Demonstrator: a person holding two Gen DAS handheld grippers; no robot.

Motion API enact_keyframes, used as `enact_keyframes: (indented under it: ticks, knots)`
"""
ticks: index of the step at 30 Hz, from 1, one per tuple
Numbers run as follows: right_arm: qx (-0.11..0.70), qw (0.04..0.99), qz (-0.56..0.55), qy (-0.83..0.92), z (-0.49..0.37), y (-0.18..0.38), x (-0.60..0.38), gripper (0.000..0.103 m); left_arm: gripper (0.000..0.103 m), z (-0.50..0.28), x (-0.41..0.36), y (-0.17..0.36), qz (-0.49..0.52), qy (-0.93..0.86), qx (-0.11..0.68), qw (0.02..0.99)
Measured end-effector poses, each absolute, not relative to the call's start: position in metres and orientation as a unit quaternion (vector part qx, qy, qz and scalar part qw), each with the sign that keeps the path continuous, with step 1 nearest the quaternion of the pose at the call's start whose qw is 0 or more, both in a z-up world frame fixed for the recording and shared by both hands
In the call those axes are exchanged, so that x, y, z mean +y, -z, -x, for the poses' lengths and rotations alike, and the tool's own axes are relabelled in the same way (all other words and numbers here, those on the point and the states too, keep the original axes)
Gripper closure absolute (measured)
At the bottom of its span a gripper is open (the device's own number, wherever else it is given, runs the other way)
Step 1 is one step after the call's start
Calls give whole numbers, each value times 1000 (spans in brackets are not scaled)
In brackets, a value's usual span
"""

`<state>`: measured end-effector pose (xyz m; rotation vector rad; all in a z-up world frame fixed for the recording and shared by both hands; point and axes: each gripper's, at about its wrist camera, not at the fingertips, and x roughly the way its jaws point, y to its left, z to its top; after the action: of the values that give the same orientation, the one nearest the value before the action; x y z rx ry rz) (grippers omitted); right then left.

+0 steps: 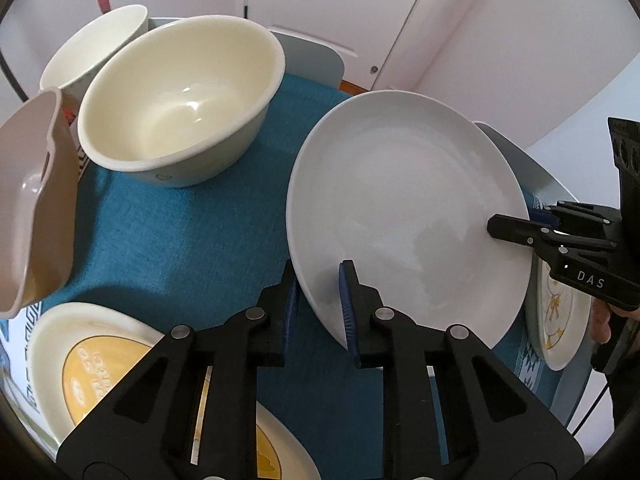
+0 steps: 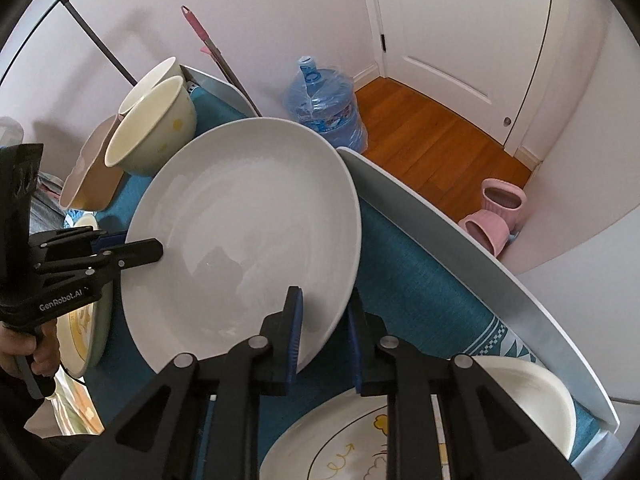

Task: Organize plates and bowls
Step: 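Lift the white plate with both grippers and carry it over the yellow plate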

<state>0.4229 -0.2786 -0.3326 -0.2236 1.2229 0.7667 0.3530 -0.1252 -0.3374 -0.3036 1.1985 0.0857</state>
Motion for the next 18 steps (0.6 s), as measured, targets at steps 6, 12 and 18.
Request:
enact_keyframes:
  ticks: [6,12,18]
  knots:
    - [554,749,95,-349,-419,332,-280,84,86,-350,-131,328,131,-41,556,820]
    - [550,755,83,-348,-414,330,-287,84,86,-345,-143,316,116,-38,552,825]
    - [542,764,73,-344,-408,324,-291,84,86,-337,-144,297,107,-30,541,834]
